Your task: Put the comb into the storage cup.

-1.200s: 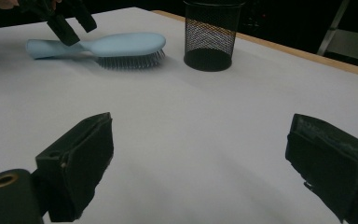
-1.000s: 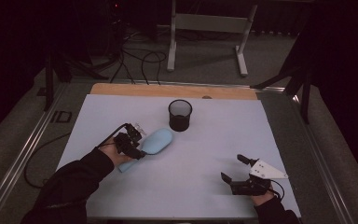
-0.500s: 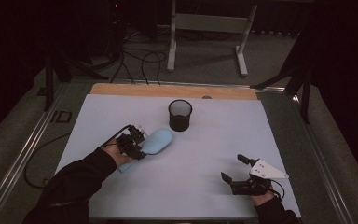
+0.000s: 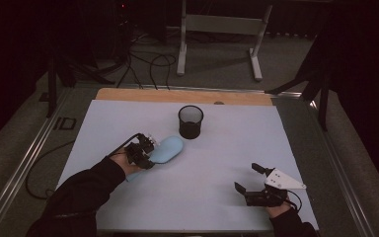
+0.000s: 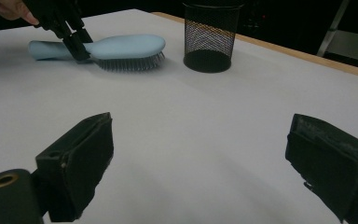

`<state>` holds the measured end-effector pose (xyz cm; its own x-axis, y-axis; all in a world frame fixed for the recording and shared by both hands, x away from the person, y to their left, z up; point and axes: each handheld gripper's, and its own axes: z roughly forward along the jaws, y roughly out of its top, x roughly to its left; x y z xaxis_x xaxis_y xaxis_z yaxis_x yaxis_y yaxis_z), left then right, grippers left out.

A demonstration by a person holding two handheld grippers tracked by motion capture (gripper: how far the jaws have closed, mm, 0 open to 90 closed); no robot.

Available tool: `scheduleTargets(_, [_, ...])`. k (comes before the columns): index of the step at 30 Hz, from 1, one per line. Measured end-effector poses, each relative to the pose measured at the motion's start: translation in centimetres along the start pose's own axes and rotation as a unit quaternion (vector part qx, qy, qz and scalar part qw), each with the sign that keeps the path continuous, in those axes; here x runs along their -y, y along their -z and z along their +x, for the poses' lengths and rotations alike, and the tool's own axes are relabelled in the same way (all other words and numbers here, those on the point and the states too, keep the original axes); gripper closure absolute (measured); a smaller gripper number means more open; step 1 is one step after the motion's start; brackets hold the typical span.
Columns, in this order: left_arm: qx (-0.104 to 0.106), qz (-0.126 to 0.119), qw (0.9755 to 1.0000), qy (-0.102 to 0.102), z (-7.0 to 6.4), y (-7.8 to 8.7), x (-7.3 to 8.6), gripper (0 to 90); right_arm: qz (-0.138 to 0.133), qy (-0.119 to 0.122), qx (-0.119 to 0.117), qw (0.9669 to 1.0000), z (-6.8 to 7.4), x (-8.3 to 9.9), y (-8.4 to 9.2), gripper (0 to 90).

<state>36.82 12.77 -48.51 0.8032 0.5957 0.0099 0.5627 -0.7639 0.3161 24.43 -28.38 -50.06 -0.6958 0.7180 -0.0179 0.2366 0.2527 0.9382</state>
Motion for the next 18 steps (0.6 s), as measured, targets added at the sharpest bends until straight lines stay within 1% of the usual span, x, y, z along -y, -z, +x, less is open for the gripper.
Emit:
scheduleTargets(1, [-0.004,-0.001,1.0,0.001,0.0,0.0,0.0,70.0,0.0,0.001,0.0,1.0,0.0,0.0,0.0,7.6])
scheduleTargets(3, [-0.005,-0.005,1.0,0.0,0.0,0.0,0.1,70.2,-0.001,0.001,0.0,1.0,0.0,0.0,0.0,7.6])
scheduleTargets(4, [-0.003,-0.003,1.0,0.001,0.1,0.0,0.2,70.2,-0.001,0.001,0.001,1.0,0.0,0.0,0.0,7.6])
scheduleTargets(5, [-0.005,-0.006,1.0,-0.002,0.1,0.1,0.3,70.2,-0.001,0.0,0.0,1.0,-0.1,0.0,0.0,7.6])
scheduleTargets(6, [-0.008,-0.006,0.9999,-0.001,0.1,0.1,0.3,70.2,-0.001,-0.001,0.001,1.0,-0.1,0.0,0.1,7.6])
scheduleTargets(7, [-0.006,-0.005,1.0,-0.003,0.2,0.2,0.4,70.3,-0.001,-0.001,0.002,1.0,-0.1,0.0,0.1,7.6])
scheduleTargets(8, [-0.013,-0.008,0.9999,-0.003,0.2,0.3,0.5,70.3,-0.002,0.0,0.003,1.0,-0.1,0.0,0.1,7.6])
scheduleTargets(9, [-0.012,-0.008,0.9999,0.0,0.3,0.3,0.7,70.3,-0.002,0.0,0.002,1.0,-0.1,0.0,0.1,7.6])
scheduleTargets(10, [-0.013,-0.01,0.9999,0.0,0.3,0.4,0.8,70.3,-0.002,0.0,0.003,1.0,-0.1,0.0,0.1,7.6])
scheduleTargets(11, [-0.013,-0.012,0.9998,0.004,0.4,0.5,0.9,70.3,-0.002,0.0,0.003,1.0,-0.1,0.0,0.1,7.6])
scheduleTargets(12, [-0.006,-0.011,0.9999,0.005,0.5,0.6,1.1,70.4,-0.002,-0.001,0.003,1.0,-0.1,0.0,0.1,7.6])
scheduleTargets(13, [-0.01,-0.016,0.9998,0.007,0.5,0.6,1.2,70.4,-0.002,-0.002,0.002,1.0,-0.1,0.0,0.1,7.7])
scheduleTargets(14, [-0.008,-0.016,0.9998,0.007,0.5,0.8,1.3,70.4,-0.002,-0.002,0.003,1.0,-0.1,0.0,0.1,7.6])
scheduleTargets(15, [-0.011,-0.019,0.9997,0.008,0.6,0.9,1.4,70.4,-0.003,-0.001,0.003,1.0,-0.1,0.0,0.1,7.7])
scheduleTargets(16, [-0.007,-0.02,0.9997,0.013,0.7,1.0,1.5,70.4,-0.002,-0.002,0.002,1.0,-0.1,0.0,0.1,7.6])
scheduleTargets(17, [-0.011,-0.022,0.9997,0.01,0.8,1.2,1.6,70.4,-0.003,-0.002,0.002,1.0,-0.1,0.0,0.1,7.6])
scheduleTargets(18, [-0.014,-0.027,0.9994,0.017,0.9,1.4,1.8,70.4,-0.002,-0.001,0.001,1.0,0.0,0.0,0.0,7.6])
